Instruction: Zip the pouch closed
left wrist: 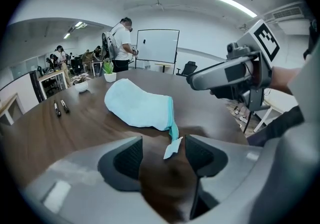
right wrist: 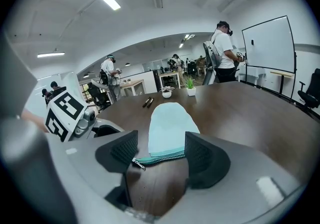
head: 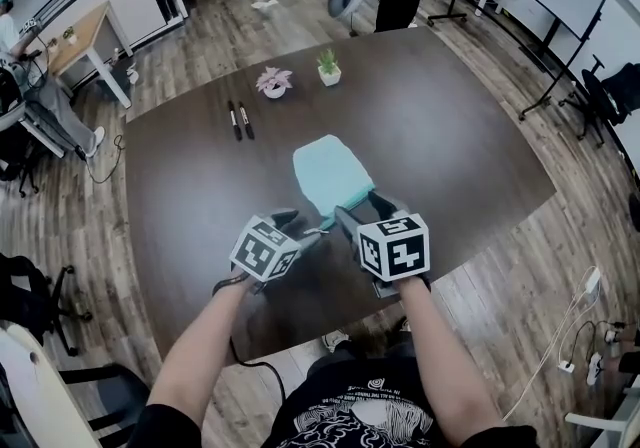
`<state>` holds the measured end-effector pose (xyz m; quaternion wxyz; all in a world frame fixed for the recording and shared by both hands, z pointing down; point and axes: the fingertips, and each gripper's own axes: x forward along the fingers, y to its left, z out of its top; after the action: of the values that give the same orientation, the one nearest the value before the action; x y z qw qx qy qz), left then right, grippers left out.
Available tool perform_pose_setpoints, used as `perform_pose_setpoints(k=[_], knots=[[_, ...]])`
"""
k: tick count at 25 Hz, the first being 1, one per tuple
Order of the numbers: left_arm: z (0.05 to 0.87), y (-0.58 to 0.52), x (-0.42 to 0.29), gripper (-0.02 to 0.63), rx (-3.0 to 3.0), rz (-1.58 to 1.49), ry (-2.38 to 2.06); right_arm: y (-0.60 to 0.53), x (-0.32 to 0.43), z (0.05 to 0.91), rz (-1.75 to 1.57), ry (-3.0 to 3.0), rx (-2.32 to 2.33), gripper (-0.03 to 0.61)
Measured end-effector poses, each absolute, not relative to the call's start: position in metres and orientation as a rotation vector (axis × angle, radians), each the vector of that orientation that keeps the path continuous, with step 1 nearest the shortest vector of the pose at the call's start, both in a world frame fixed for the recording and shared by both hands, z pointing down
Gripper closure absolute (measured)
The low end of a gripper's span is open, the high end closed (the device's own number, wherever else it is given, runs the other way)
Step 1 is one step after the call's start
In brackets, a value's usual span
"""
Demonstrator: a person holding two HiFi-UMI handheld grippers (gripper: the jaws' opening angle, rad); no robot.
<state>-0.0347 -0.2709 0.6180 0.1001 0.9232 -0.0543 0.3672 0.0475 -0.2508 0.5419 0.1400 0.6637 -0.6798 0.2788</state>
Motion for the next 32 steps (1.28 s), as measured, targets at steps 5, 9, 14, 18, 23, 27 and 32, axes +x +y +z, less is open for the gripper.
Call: perform_pose_setpoints(k=[5,9,14,18,23,27,32], knots=[[0.626,-0.262,-0.032,0.352,2.718,1.106,-0.097,-0.246,0.051,0.546,0.819,-1.943,1.914,0.281],[0.634,-0.261,-0.030,0.410,2.719,1.123,-0.066,-0.246,0.055,0.551,0.830,-1.928,1.910,0.282],[0.639,-0.256,-0.030,0.512,2.724,1.126,-0.054,-0.244,0.058,0.554,0.853,-1.925,1.922,0.290],[0.636,-0.254,-0.029,0.588,2.714,1.108,-0.043,-0.243,0.060,0.552,0.849,-1.931,1.918,0.295],[0.627,-0.249,-0.026,0.591,2.681,1.040,-0.062,-0.236,0.065,0.548,0.842,-1.941,1.915,0.298],[0.617,-0.246,-0.020,0.591,2.653,0.998,-0.109,-0.230,0.073,0.541,0.828,-1.974,1.902,0.298],[0.604,-0.248,-0.019,0.592,2.614,0.916,-0.168,-0.235,0.073,0.534,0.798,-2.036,1.853,0.298]])
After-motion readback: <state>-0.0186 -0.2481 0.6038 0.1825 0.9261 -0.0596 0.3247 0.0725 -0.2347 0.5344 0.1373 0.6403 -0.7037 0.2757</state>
